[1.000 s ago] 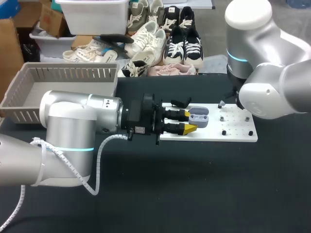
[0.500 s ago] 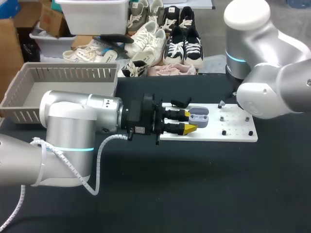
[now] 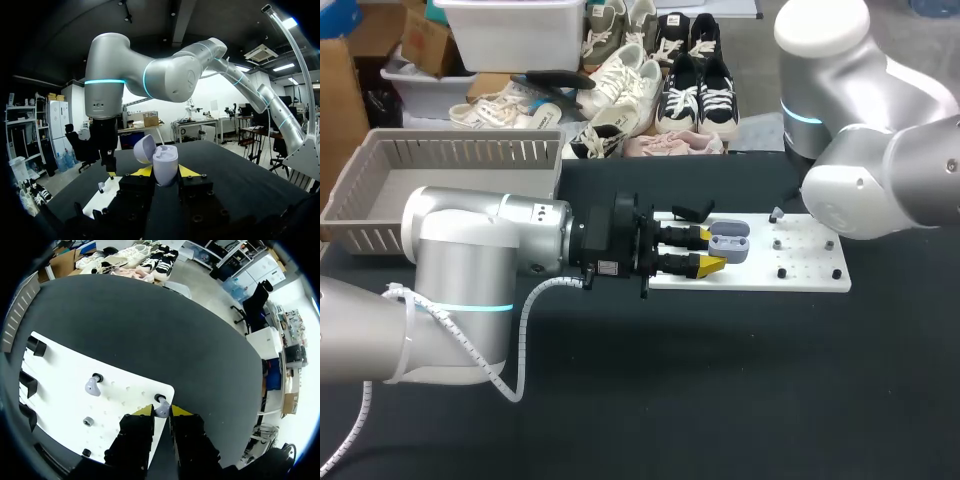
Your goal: Pick up each earbud case from the left stands, insert the matching earbuds, close the lid, and place the case in the box.
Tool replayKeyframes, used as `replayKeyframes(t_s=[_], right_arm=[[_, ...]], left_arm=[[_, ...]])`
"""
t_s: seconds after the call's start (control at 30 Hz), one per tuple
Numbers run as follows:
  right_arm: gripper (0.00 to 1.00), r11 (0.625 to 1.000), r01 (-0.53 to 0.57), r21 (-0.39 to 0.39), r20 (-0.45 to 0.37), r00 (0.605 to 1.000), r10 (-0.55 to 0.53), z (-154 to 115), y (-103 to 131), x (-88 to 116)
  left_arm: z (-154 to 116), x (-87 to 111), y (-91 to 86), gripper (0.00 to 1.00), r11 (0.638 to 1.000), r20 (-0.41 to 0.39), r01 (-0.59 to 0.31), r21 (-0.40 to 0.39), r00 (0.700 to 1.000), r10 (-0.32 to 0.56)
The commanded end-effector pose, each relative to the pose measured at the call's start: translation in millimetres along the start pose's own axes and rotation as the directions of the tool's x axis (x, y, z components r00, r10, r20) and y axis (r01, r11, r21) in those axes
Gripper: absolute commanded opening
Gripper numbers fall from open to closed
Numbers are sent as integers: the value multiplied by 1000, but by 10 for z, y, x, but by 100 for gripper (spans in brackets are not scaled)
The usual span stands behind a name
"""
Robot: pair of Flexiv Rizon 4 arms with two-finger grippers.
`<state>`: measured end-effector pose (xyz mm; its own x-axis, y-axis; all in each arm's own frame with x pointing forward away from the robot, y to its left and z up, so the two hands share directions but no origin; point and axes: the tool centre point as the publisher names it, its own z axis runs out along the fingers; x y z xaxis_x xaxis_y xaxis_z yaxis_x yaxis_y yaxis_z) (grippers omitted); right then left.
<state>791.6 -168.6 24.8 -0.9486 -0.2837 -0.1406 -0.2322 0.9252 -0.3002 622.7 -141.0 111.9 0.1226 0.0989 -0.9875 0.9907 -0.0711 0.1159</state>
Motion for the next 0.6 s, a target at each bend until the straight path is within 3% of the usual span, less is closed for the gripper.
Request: replayKeyframes(t_s=[0.03,0.3,0.6], right_arm=[[0,1000,-11,4,19,1000,11,-104,-28,105],[0,999,-44,-25,78,996,46,-389,-54,259],[0,998,-16,-60,118,993,22,-945,50,580]], left_arm=[[4,10,0,0,1000,3,-2,-2,1000,2],[4,10,0,0,1000,3,-2,-2,1000,2],[4,10,0,0,1000,3,-2,-2,1000,2]])
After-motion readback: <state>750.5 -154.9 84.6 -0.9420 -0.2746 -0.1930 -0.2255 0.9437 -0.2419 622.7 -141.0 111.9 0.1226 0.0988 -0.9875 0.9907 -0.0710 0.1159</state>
